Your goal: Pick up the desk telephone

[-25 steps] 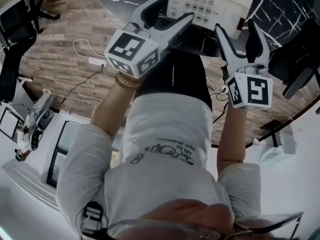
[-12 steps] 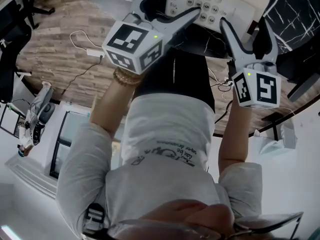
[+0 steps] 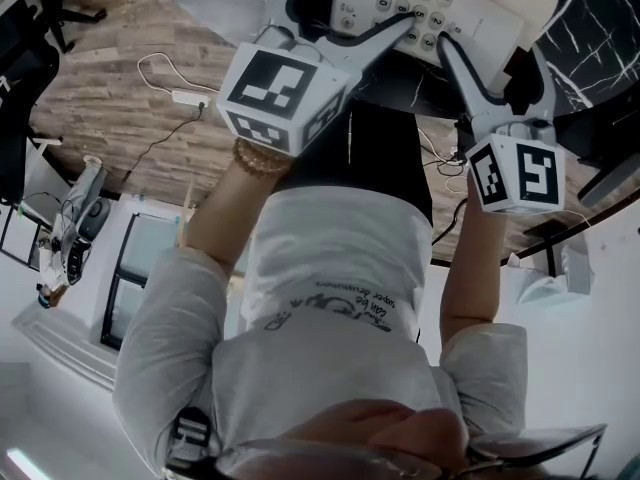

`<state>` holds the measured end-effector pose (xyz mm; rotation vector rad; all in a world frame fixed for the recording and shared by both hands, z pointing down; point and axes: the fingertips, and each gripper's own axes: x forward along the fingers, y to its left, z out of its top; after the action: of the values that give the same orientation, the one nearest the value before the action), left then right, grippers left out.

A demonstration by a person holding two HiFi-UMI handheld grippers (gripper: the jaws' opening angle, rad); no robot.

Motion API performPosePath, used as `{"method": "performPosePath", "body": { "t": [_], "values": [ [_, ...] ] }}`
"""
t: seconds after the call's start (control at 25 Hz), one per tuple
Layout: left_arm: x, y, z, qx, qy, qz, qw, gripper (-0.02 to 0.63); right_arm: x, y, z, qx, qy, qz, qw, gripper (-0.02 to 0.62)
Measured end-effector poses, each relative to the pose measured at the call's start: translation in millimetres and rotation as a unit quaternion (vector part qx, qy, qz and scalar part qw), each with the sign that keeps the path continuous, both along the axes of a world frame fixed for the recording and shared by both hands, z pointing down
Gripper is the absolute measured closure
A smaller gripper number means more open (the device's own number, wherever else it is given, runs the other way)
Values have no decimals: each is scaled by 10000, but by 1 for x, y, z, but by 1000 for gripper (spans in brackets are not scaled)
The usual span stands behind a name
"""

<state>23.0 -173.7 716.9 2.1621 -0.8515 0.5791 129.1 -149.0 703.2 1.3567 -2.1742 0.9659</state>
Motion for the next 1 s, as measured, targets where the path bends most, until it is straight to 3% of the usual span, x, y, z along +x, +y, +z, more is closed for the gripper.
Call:
{"method": "performPosePath", "body": {
  "t": [0.64, 1.0],
  "values": [
    [0, 4, -4, -26, -143, -11, 9999, 216, -2, 3, -2, -52, -86, 37, 9999, 187],
    [-3, 0, -40, 144, -152, -55, 9998, 216, -5, -1, -37, 73, -92, 115, 9999, 189]
  ]
}}
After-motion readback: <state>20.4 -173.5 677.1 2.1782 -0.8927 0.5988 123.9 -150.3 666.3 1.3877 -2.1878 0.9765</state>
